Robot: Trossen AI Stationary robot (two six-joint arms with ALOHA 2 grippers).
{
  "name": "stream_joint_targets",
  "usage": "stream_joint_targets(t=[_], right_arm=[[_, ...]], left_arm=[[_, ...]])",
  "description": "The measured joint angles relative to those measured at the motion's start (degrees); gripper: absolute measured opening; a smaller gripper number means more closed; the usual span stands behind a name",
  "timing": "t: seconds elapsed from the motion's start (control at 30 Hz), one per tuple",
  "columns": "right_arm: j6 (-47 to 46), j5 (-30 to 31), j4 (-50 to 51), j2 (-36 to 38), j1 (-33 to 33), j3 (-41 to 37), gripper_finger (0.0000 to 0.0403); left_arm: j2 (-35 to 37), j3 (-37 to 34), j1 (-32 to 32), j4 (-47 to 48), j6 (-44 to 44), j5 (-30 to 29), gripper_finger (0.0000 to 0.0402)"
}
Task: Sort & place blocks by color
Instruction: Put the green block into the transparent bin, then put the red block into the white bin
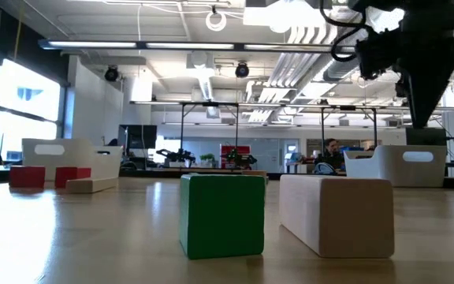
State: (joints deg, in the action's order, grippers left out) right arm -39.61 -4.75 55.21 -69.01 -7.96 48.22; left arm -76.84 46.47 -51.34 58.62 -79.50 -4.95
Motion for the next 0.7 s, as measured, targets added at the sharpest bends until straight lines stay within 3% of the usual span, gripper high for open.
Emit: stream_joint_targets(t=[0.23, 0.5, 0.7], right_arm=[[-0.5, 0.2, -0.2, 0.0, -3.9, -0.1, 0.0130], [3.0, 1.6, -0.5, 0.0, -7.2, -0.1, 0.0179], [14.2, 6.2, -0.6, 0.0, -7.9, -0.1, 0.0209]], left_arm=[[0.0, -1.6, 1.2, 0.2, -3.9, 0.0, 0.0128], [0.0, -1.6, 3.6, 0.3, -4.2, 0.1, 0.0202], [0.0, -1.6, 6.8, 1.0, 1.3, 6.9, 0.0230]])
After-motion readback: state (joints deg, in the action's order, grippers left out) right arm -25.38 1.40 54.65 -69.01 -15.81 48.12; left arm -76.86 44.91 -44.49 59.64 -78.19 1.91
